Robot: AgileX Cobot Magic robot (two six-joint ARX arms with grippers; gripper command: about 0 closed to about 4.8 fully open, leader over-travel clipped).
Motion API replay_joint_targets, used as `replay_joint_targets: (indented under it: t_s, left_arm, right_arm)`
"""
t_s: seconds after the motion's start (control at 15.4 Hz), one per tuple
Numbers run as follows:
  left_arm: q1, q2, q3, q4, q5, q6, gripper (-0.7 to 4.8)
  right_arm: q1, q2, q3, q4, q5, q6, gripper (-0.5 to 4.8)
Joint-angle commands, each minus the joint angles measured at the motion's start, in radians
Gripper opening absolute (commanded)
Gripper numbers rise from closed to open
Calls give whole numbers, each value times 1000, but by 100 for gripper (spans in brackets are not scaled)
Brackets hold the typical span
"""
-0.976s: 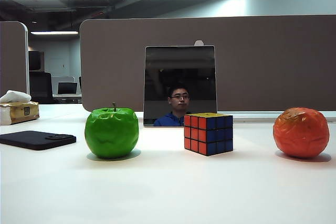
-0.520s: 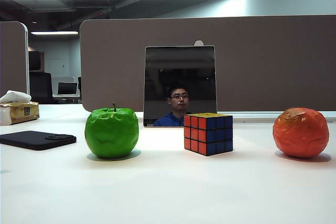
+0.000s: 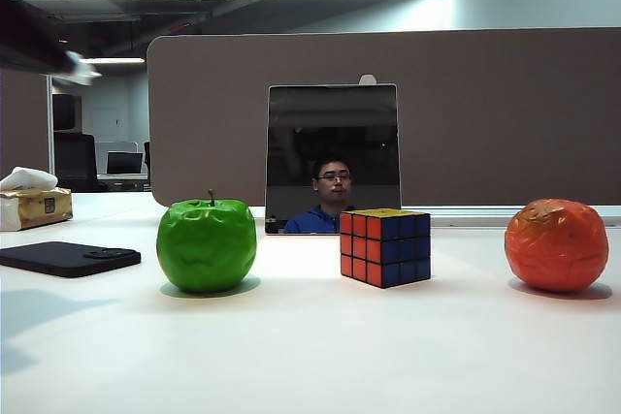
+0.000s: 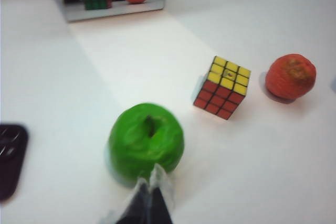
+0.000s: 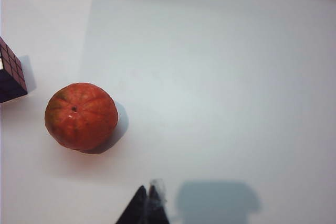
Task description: Move all the fruits on the tabletop near the face of the Rubik's cube that has the color most similar to each fruit.
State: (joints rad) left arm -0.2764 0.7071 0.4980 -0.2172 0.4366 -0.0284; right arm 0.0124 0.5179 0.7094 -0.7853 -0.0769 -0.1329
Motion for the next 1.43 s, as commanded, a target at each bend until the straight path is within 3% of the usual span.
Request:
replay_joint_targets:
  t_s: [0.07, 0.39, 0.52, 0.91, 0.98, 1.37, 1.43]
  left_arm:
    - [-75, 61, 5, 124, -72, 29, -5]
    - [-121, 126, 5, 227, -85, 29, -5]
    - [-120, 177, 5, 230, -138, 41, -5]
    - [-121, 331, 5, 187, -138, 80, -5]
    - [-121, 373, 5, 126, -145, 134, -5]
    - [-121, 374, 5, 39, -145, 179, -5]
    - [-121, 375, 5, 19, -145, 188, -5]
  right_arm:
    - [1, 20, 6, 10, -53, -3, 0]
    - [1, 39, 6, 13, -110, 3, -1]
    - [0, 39, 6, 32, -113, 3, -1]
    - [0, 39, 5, 54, -132, 3, -1]
    - [1, 39, 4, 13, -368, 2, -1]
    - [3, 36, 4, -4, -410, 0, -1]
    - [16, 33, 4, -5, -457, -23, -1]
